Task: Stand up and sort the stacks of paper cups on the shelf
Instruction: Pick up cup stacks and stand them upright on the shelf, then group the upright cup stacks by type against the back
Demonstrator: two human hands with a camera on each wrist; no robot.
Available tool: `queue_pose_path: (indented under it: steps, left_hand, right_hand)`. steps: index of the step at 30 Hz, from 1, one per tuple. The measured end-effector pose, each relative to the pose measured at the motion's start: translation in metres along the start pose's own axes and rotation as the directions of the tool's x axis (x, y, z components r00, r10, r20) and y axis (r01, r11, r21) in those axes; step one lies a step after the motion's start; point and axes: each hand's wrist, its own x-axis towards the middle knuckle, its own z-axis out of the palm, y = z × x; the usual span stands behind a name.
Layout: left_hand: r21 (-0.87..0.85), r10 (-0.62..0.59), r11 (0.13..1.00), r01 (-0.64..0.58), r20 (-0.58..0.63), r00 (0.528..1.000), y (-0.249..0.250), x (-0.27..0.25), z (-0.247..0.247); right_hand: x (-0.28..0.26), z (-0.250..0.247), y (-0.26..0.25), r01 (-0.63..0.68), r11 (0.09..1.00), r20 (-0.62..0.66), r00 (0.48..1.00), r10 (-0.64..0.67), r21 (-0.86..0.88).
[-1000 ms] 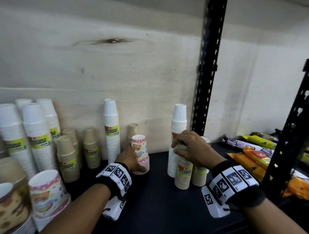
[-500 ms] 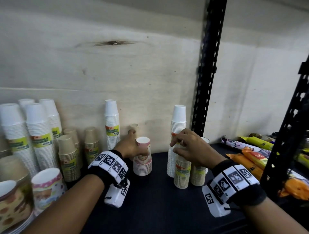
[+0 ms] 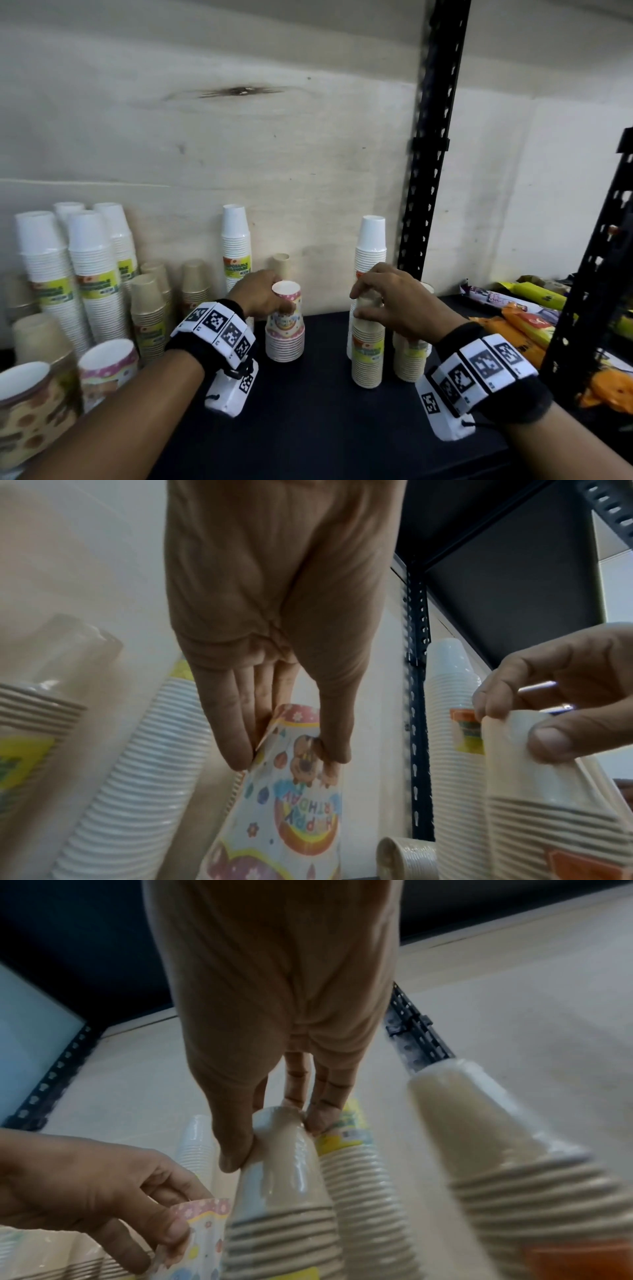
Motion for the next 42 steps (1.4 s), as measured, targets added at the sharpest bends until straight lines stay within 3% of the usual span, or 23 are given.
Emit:
queue_pose_path:
  steps: [9, 22, 27, 34, 42]
  left_hand:
    - [-0.012, -0.054, 0.998, 0.053, -0.011, 0.999, -0.036, -0.026, -0.033]
    - [-0.031, -0.106, 0.994, 0.106, -0.017, 0.994, -0.045, -0.035, -0.04]
    - [0.0, -0.083, 0.996, 0.084, -0.123, 0.989, -0.031, -0.045, -0.061]
    - [-0.059, 0.029, 0.997, -0.044, -0.23, 0.973, 0.017, -0.05, -0.082]
    - [-0.106, 0.133, 0.983, -0.149, -0.146, 0.98, 0.096, -0.038, -0.045]
  right_hand:
    - [0.045, 0.041, -0.046, 0.153, 0.986, -0.02, 0.988, -0.152, 0.069]
    - [0.065, 0.06, -0.066, 0.176, 0.979, -0.014, 0.984, -0.176, 0.102]
    - [0.06, 0.058, -0.064, 0.188, 0.978, -0.022, 0.982, -0.186, 0.095]
    - [0.025, 0.02, -0.026, 0.058, 0.998, -0.141, 0.988, -0.057, 0.004]
    - [-0.017, -0.015, 0.026, -0.212, 0.96, -0.157, 0.97, 0.185, -0.182]
